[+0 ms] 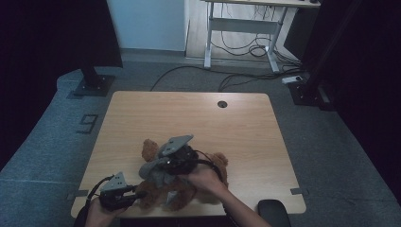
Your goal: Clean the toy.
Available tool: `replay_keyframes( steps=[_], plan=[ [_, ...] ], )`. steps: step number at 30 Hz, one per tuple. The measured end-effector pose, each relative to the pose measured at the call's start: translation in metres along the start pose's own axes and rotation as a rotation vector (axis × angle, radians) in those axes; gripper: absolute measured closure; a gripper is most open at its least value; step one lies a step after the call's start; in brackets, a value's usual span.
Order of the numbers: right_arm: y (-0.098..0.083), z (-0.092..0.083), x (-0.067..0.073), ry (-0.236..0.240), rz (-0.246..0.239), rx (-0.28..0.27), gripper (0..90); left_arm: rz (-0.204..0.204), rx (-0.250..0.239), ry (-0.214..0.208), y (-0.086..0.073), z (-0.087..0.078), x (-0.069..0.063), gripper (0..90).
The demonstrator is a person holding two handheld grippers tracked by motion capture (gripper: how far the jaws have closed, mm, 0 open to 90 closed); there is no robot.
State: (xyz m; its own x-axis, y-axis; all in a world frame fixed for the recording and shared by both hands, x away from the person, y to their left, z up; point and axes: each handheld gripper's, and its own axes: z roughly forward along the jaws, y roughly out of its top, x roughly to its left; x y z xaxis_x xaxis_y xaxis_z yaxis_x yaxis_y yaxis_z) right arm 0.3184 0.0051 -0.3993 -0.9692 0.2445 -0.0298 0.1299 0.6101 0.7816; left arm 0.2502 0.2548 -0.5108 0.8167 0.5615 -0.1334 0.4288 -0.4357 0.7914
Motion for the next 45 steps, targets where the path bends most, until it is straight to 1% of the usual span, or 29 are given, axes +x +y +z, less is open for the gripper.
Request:
replay_keyframes(
  steps=[2,3,5,6,7,9,11,15,16,18,19,22,26,28,29,30,31,32,33,34,36,39,40,41,42,43,44,45],
  plan=[
    [0.004,0.014,0.010,0.032,-0.021,0.018,69.2,0.000,-0.008,0.007,0.001,0.000,0.000,72.3],
    [0.006,0.028,0.018,0.055,-0.036,0.038,69.2,-0.005,-0.022,0.007,0.001,-0.001,0.000,72.8],
    [0.004,0.041,0.025,0.076,-0.055,0.057,69.2,-0.008,-0.029,0.005,0.002,-0.002,0.000,73.4],
    [0.002,0.047,0.028,0.080,-0.058,0.070,69.2,-0.011,-0.036,0.005,0.002,-0.002,0.001,73.9],
    [0.000,0.051,0.029,0.077,-0.071,0.086,69.2,-0.013,-0.040,0.005,0.002,-0.003,0.001,74.2],
    [-0.007,0.056,0.031,0.073,-0.070,0.103,69.2,-0.015,-0.042,0.006,0.001,-0.003,0.001,74.7],
    [-0.012,0.055,0.028,0.079,-0.053,0.101,69.2,-0.016,-0.048,0.007,0.002,-0.003,0.002,75.0],
    [-0.024,0.048,0.025,0.064,-0.047,0.114,69.4,-0.022,-0.058,-0.001,0.002,-0.005,0.002,75.4],
    [-0.024,0.048,0.025,0.064,-0.047,0.114,69.4,-0.023,-0.061,-0.002,0.002,-0.005,0.003,75.4],
    [-0.031,0.044,0.025,0.064,-0.036,0.115,69.6,-0.024,-0.061,-0.003,0.002,-0.005,0.003,75.5],
    [-0.039,0.039,0.024,0.061,-0.030,0.118,69.7,-0.021,-0.063,-0.002,0.002,-0.005,0.003,75.5],
    [-0.044,0.034,0.023,0.056,-0.026,0.121,69.8,-0.023,-0.067,-0.002,0.002,-0.005,0.003,75.5],
    [-0.056,0.019,0.021,0.040,-0.018,0.134,69.9,-0.029,-0.071,-0.006,0.002,-0.005,0.004,75.5],
    [-0.061,0.012,0.019,0.029,-0.002,0.140,70.0,-0.034,-0.073,-0.009,0.002,-0.005,0.004,75.4],
    [-0.065,0.006,0.018,0.024,0.015,0.142,69.9,-0.036,-0.074,-0.010,0.002,-0.005,0.004,75.4],
    [-0.065,0.006,0.018,0.024,0.015,0.142,69.9,-0.035,-0.074,-0.008,0.002,-0.005,0.004,75.4],
    [-0.064,0.001,0.020,0.045,0.030,0.131,69.8,-0.034,-0.075,-0.005,0.002,-0.005,0.003,75.4],
    [-0.064,0.001,0.020,0.045,0.030,0.131,69.8,-0.032,-0.077,-0.004,0.003,-0.005,0.003,75.4],
    [-0.059,0.002,0.028,0.097,0.024,0.106,69.7,-0.034,-0.083,0.000,0.003,-0.005,0.003,75.4],
    [-0.059,0.002,0.028,0.097,0.024,0.106,69.7,-0.034,-0.083,0.000,0.003,-0.005,0.003,75.4],
    [-0.054,0.008,0.037,0.134,0.008,0.094,69.7,-0.038,-0.088,-0.002,0.004,-0.005,0.003,75.4],
    [-0.049,0.030,0.050,0.175,-0.016,0.099,69.5,-0.043,-0.095,-0.004,0.004,-0.005,0.002,75.4],
    [-0.053,0.048,0.055,0.169,-0.018,0.121,69.5,-0.044,-0.096,-0.008,0.004,-0.005,0.002,75.5],
    [-0.056,0.055,0.056,0.159,-0.024,0.137,69.4,-0.044,-0.096,-0.008,0.004,-0.005,0.002,75.5],
    [-0.056,0.055,0.056,0.159,-0.024,0.137,69.4,-0.045,-0.096,-0.009,0.004,-0.006,0.003,75.5],
    [-0.062,0.063,0.056,0.139,-0.022,0.157,69.5,-0.044,-0.093,-0.013,0.003,-0.006,0.003,75.5],
    [-0.062,0.063,0.056,0.139,-0.022,0.157,69.5,-0.044,-0.093,-0.013,0.003,-0.006,0.003,75.5],
    [-0.067,0.062,0.053,0.133,-0.006,0.161,69.5,-0.041,-0.092,-0.013,0.003,-0.006,0.003,75.6]
  ],
)
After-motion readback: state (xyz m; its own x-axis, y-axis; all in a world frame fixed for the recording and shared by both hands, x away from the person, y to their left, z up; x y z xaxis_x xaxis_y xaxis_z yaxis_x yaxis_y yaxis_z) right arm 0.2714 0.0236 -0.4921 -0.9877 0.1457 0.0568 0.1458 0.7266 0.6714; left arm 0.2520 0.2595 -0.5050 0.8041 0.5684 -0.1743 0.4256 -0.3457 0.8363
